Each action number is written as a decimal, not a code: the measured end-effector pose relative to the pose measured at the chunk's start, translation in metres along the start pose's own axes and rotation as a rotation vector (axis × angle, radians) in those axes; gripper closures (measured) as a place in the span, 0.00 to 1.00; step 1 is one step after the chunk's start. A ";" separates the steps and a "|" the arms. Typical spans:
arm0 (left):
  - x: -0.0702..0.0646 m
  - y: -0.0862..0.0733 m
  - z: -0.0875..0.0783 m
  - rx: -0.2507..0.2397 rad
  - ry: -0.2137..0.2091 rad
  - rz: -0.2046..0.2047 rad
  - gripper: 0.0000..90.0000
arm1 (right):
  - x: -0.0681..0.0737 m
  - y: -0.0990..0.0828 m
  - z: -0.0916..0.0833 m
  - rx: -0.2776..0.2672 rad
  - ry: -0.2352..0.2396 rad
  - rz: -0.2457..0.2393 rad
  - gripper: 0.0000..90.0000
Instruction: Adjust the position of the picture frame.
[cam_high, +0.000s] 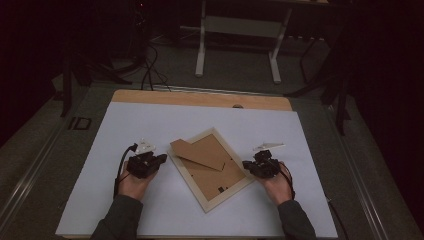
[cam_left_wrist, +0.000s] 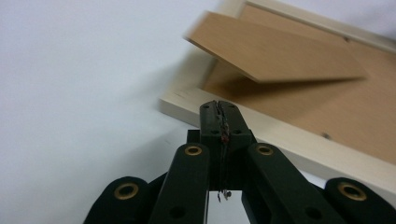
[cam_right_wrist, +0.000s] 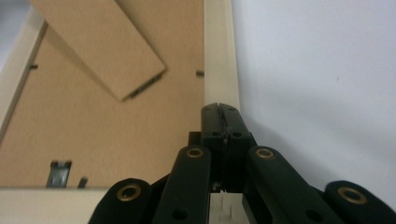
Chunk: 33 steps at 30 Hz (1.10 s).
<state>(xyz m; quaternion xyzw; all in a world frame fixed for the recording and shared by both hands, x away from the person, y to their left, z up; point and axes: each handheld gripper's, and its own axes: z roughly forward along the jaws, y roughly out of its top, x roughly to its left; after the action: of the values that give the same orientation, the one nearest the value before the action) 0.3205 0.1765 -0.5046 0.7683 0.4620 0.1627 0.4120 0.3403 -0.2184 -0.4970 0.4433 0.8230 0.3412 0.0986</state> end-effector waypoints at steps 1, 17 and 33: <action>0.005 0.002 0.002 0.002 0.006 -0.015 1.00 | 0.000 -0.003 -0.001 0.002 0.002 0.003 1.00; 0.037 0.019 0.028 0.065 0.054 -0.075 1.00 | 0.010 -0.035 -0.017 0.017 0.021 -0.010 1.00; 0.034 0.026 0.052 0.103 -0.011 -0.061 1.00 | 0.020 -0.069 -0.018 0.017 0.035 0.011 1.00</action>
<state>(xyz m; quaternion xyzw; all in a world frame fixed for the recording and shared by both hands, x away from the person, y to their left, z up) 0.3861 0.1743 -0.5197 0.7748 0.4909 0.1217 0.3794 0.2739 -0.2371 -0.5255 0.4425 0.8251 0.3423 0.0786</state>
